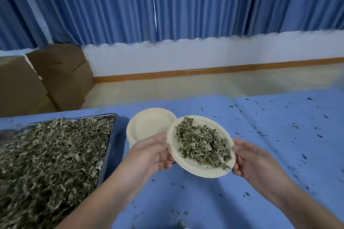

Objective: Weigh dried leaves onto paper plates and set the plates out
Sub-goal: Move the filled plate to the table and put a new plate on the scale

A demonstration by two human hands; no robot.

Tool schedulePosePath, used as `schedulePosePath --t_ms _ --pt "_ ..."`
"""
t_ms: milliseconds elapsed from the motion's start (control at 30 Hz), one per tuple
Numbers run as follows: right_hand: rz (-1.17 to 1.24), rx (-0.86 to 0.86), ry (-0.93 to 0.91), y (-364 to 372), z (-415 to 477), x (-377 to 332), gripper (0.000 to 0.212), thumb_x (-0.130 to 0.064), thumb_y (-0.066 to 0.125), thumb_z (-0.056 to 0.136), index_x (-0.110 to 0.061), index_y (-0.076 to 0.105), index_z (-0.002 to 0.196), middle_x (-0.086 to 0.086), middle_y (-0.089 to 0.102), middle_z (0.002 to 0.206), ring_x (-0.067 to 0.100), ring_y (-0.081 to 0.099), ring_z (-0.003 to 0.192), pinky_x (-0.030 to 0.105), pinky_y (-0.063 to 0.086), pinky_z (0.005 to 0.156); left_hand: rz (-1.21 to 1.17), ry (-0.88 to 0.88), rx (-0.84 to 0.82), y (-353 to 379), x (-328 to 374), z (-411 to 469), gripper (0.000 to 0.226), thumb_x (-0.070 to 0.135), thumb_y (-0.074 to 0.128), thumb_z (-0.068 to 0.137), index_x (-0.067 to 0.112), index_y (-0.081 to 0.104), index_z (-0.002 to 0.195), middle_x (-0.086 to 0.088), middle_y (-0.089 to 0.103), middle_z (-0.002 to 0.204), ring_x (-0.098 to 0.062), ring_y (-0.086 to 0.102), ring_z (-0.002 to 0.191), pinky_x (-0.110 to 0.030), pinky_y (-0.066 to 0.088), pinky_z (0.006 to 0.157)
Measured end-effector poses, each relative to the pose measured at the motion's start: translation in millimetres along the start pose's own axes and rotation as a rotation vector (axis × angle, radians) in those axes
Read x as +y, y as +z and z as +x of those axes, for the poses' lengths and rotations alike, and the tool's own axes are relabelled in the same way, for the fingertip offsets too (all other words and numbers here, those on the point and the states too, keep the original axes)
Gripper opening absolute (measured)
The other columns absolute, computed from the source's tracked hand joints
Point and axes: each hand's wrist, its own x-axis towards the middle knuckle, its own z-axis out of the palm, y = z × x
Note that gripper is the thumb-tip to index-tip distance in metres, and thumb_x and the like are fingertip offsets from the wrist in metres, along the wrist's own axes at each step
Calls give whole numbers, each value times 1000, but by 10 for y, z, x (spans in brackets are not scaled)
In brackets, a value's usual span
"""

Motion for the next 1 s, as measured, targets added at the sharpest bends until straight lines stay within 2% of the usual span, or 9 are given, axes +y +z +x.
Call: schedulePosePath --t_ms 133,267,433,633,767,867,933,1000 --pt "9 74 98 -103 245 -501 18 -1 49 95 -1 63 106 12 57 66 18 46 49 27 41 48 -87 -87 56 337 510 308 28 1 55 92 7 60 119 -19 69 91 -30 59 77 -35 50 68" --pt "-6 80 147 -233 606 -912 14 2 46 95 2 60 99 12 56 66 17 47 50 26 42 48 -66 -142 122 614 784 723 29 4 56 92 11 54 120 -11 70 91 -24 64 76 -36 52 76" --pt "35 98 253 -413 1219 -1104 9 4 48 91 -1 53 88 10 52 60 18 48 49 25 42 46 -72 -174 280 880 769 1373 37 12 53 94 19 44 129 -10 66 110 -21 66 88 -34 52 74" --pt "128 218 306 -495 1952 -845 11 5 49 92 -2 52 84 12 54 63 20 51 52 26 46 48 -111 -224 387 1041 652 2086 41 17 53 95 15 42 135 -9 54 128 -25 58 112 -36 48 90" --pt "99 296 334 -548 2426 -617 12 8 47 91 -1 52 84 14 56 65 22 54 57 26 48 48 -223 -301 459 1039 603 2404 11 16 51 96 13 53 106 -10 50 125 -27 57 103 -37 45 83" --pt "91 352 364 -568 2708 -401 10 8 47 92 0 53 88 16 57 68 23 56 60 26 50 49 -295 -317 481 999 530 2507 13 14 51 96 10 52 109 -10 50 122 -29 58 104 -37 46 83" --pt "110 389 388 -560 2852 -273 10 7 47 93 0 53 88 17 59 71 25 57 64 30 50 55 -321 -317 479 965 502 2547 5 13 52 95 10 54 97 -10 52 116 -29 59 101 -36 47 84" --pt "130 424 405 -564 2944 -185 12 8 46 93 0 52 87 17 59 75 26 58 67 32 49 60 -330 -317 482 930 490 2577 6 13 52 96 12 54 90 -9 51 111 -26 61 97 -37 48 85"
